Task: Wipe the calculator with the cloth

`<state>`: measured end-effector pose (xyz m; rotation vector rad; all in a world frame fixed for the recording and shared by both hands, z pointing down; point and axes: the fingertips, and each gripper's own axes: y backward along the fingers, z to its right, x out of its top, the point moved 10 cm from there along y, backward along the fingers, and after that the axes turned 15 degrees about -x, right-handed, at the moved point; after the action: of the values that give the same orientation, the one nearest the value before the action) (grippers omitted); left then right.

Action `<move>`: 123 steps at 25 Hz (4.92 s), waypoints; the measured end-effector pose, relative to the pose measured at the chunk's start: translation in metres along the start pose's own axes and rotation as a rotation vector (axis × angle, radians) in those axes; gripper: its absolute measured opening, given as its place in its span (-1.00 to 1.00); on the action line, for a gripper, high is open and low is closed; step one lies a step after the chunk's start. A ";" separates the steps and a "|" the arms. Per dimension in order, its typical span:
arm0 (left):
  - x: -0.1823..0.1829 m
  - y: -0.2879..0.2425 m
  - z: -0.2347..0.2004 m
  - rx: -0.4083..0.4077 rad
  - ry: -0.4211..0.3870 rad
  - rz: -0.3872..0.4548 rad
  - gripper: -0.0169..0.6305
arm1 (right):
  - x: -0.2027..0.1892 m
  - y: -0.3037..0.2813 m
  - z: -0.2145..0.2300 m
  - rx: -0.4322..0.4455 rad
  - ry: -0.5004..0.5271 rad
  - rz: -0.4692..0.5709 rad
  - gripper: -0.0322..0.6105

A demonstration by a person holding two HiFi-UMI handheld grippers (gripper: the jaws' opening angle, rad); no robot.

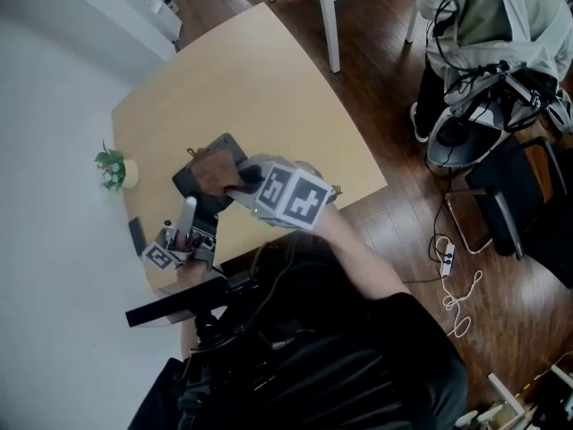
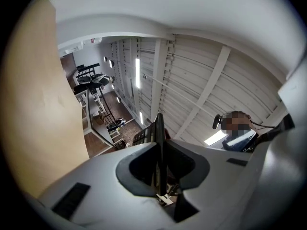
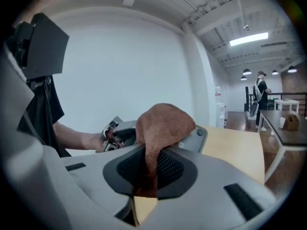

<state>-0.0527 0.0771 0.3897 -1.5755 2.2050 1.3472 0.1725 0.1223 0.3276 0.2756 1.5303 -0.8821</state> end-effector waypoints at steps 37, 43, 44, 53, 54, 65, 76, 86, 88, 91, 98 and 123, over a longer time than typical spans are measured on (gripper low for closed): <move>0.012 0.026 -0.006 0.160 -0.046 0.043 -0.76 | -0.015 -0.002 -0.016 -0.132 0.497 -0.047 -0.75; 0.006 0.014 -0.009 0.164 -0.057 -0.028 -0.76 | 0.059 -0.015 0.005 -0.366 0.559 0.146 -0.75; 0.005 0.011 -0.010 0.164 -0.057 -0.031 -0.76 | 0.060 -0.022 0.001 -0.355 0.599 0.127 -0.75; 0.014 0.014 -0.013 0.187 -0.043 0.074 -0.75 | 0.001 -0.040 -0.057 -0.247 0.806 -0.079 -0.74; 0.015 0.017 -0.014 0.190 -0.040 0.085 -0.75 | -0.009 -0.040 -0.061 -0.224 0.791 -0.107 -0.74; 0.001 0.027 -0.011 0.193 0.008 0.098 -0.76 | -0.002 0.008 0.007 -0.253 0.334 -0.008 -0.75; -0.009 0.017 -0.002 0.213 -0.006 0.131 -0.75 | 0.001 -0.031 -0.044 -0.269 0.744 -0.039 -0.74; -0.016 0.045 -0.034 0.309 0.135 0.137 -0.75 | -0.116 -0.030 -0.047 0.005 0.389 -0.244 -0.74; -0.020 0.054 -0.039 0.315 0.193 0.127 -0.75 | -0.131 -0.017 -0.010 -0.107 0.163 -0.246 -0.75; -0.021 0.066 -0.053 0.354 0.210 0.073 -0.75 | -0.157 -0.005 0.049 -0.290 -0.110 -0.232 -0.75; -0.031 0.116 -0.097 0.484 0.391 -0.066 -0.75 | -0.200 -0.046 0.069 -0.123 -0.186 -0.311 -0.75; -0.041 0.204 -0.188 0.494 0.310 0.209 -0.31 | -0.229 -0.232 0.003 0.000 -0.754 -0.492 -0.75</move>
<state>-0.1270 -0.0136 0.6445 -1.4674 2.6695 0.5356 0.0682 0.0375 0.6243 -0.4217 0.8885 -1.1932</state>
